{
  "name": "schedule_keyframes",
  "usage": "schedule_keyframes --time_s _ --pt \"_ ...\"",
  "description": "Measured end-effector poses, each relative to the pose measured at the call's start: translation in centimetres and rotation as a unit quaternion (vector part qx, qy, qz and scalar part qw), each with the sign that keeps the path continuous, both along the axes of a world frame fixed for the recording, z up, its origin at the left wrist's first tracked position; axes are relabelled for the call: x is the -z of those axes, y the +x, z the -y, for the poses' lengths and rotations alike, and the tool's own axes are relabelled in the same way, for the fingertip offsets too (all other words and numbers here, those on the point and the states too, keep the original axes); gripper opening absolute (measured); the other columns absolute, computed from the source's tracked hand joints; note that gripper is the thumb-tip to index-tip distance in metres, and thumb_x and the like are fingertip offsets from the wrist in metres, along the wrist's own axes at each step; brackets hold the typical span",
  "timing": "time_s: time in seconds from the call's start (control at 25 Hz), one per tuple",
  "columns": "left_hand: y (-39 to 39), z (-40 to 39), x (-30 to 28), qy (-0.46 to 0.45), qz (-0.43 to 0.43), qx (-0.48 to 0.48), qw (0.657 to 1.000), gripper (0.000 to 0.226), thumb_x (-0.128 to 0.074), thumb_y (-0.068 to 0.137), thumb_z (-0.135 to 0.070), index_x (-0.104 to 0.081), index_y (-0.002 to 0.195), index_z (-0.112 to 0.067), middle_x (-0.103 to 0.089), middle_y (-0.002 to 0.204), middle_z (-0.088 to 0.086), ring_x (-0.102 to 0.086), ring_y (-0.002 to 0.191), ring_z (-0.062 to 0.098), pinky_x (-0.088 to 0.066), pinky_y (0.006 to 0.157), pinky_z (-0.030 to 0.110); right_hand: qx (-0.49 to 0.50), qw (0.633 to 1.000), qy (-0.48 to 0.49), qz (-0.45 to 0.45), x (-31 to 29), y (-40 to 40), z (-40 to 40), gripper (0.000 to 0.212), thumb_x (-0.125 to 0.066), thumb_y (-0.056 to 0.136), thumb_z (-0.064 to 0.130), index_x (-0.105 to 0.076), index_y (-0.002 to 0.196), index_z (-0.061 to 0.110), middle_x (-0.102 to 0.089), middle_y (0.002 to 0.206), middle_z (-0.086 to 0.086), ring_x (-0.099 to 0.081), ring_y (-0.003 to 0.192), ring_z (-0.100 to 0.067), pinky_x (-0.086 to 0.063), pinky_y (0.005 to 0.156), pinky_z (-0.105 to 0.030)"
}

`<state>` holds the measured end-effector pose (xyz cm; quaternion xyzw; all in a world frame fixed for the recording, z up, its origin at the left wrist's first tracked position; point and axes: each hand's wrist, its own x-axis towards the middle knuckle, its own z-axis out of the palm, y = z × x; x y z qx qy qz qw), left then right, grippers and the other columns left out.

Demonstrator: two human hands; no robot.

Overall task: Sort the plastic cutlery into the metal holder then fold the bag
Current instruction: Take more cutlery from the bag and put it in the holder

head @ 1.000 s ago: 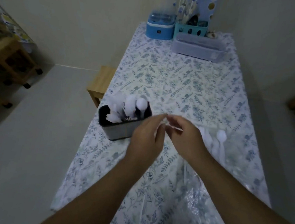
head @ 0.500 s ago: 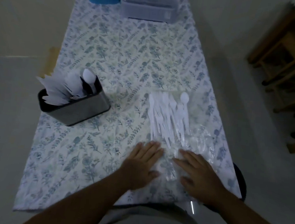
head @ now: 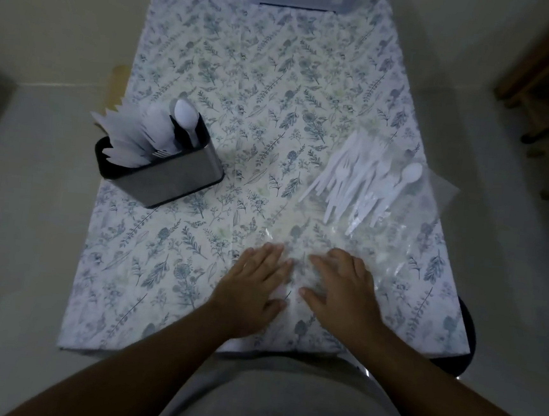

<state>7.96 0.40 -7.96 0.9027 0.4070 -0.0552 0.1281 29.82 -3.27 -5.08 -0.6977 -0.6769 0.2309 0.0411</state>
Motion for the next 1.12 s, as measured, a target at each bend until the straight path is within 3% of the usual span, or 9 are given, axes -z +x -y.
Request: schedule_keyframes --time_s 0.08,0.16,0.28,0.4,0.6,0.76,0.92,1.04,1.12 --pt "0.1 -0.4 -0.8 -0.013 0.014 -0.047 0.999 0.073 -0.038 0.098 -0.050 -0.016 0.159 -0.016 -0.004 0.167 0.007 -0.001 0.155 0.025 -0.009 0.125 0.047 -0.017 0.999 0.005 -0.047 0.1 -0.2 -0.2 0.041 -0.067 0.087 0.048 -0.063 0.123 0.028 -0.057 0.119 0.005 -0.053 0.110 -0.017 -0.051 0.089 -0.034" --pt "-0.2 0.1 -1.1 -0.024 0.051 -0.071 0.996 0.072 -0.048 0.094 -0.040 -0.026 0.157 -0.013 -0.017 0.166 0.008 -0.014 0.154 0.026 -0.017 0.123 0.045 0.020 0.995 -0.022 -0.092 -0.1 -0.4 -1.0 0.025 -0.068 0.090 0.041 -0.065 0.109 0.026 -0.061 0.104 0.006 -0.059 0.099 -0.014 -0.054 0.080 -0.035" --pt "-0.4 1.8 -1.2 -0.016 0.078 -0.021 0.997 0.066 -0.056 0.084 -0.034 -0.048 0.146 -0.015 -0.048 0.148 0.008 -0.042 0.135 0.026 -0.041 0.109 0.044 0.036 0.995 -0.044 -0.081 -0.5 -0.5 -2.1 0.019 -0.067 0.091 0.039 -0.063 0.100 0.022 -0.060 0.095 0.005 -0.061 0.088 -0.015 -0.055 0.074 -0.037" --pt "0.2 2.0 -1.4 0.002 0.077 -0.023 0.997 0.066 -0.058 0.081 -0.034 -0.050 0.144 -0.017 -0.055 0.136 0.008 -0.050 0.125 0.027 -0.048 0.098 0.044 -0.006 0.998 -0.042 -0.051 -0.6 -1.1 -2.2 0.016 -0.063 0.093 0.038 -0.061 0.096 0.022 -0.057 0.090 0.007 -0.058 0.083 -0.015 -0.053 0.071 -0.036" --pt "0.5 2.1 -1.5 0.020 0.066 -0.037 0.997 0.062 -0.055 0.083 -0.036 -0.050 0.142 -0.017 -0.057 0.133 0.011 -0.053 0.122 0.031 -0.048 0.095 0.046 0.020 0.996 -0.054 -0.069 -0.2 -0.9 -2.7 0.013 -0.058 0.097 0.030 -0.063 0.088 0.023 -0.062 0.085 0.005 -0.060 0.077 -0.017 -0.055 0.070 -0.039" --pt "1.2 1.7 -1.9 0.027 0.068 -0.009 0.997 0.058 -0.057 0.078 -0.031 -0.059 0.132 -0.010 -0.060 0.133 0.009 -0.053 0.127 0.029 -0.047 0.102 0.042 0.030 0.997 -0.044 -0.052 -0.1 -1.2 -2.7 0.015 -0.049 0.102 0.029 -0.054 0.088 0.023 -0.057 0.086 0.003 -0.059 0.078 -0.018 -0.052 0.070 -0.040" --pt "2.2 1.2 -2.1 -0.004 0.036 0.000 0.999 0.065 -0.045 0.081 -0.033 -0.052 0.140 -0.007 -0.056 0.138 0.011 -0.045 0.137 0.032 -0.040 0.111 0.045 -0.045 0.995 -0.076 -0.052 -0.8 -0.3 -3.1 0.012 -0.060 0.098 0.026 -0.061 0.091 0.016 -0.060 0.080 0.003 -0.062 0.077 -0.019 -0.050 0.069 -0.036" --pt "2.1 1.2 -2.5 -0.043 -0.013 0.009 0.999 0.072 -0.046 0.089 -0.035 -0.032 0.154 -0.008 -0.040 0.153 0.014 -0.029 0.147 0.034 -0.032 0.117 0.047 0.075 0.990 -0.008 -0.118 -2.6 0.7 -4.5 0.017 -0.057 0.098 0.020 -0.060 0.083 0.013 -0.062 0.067 -0.001 -0.060 0.059 -0.019 -0.053 0.058 -0.037" --pt "2.2 0.8 -2.9 -0.019 -0.034 0.022 0.999 0.074 -0.048 0.089 -0.039 -0.029 0.155 -0.008 -0.039 0.152 0.015 -0.030 0.145 0.035 -0.031 0.117 0.047 0.136 0.980 0.030 -0.144 -3.6 1.1 -4.9 0.020 -0.057 0.097 0.018 -0.053 0.078 0.014 -0.054 0.058 0.000 -0.049 0.050 -0.015 -0.047 0.052 -0.034"
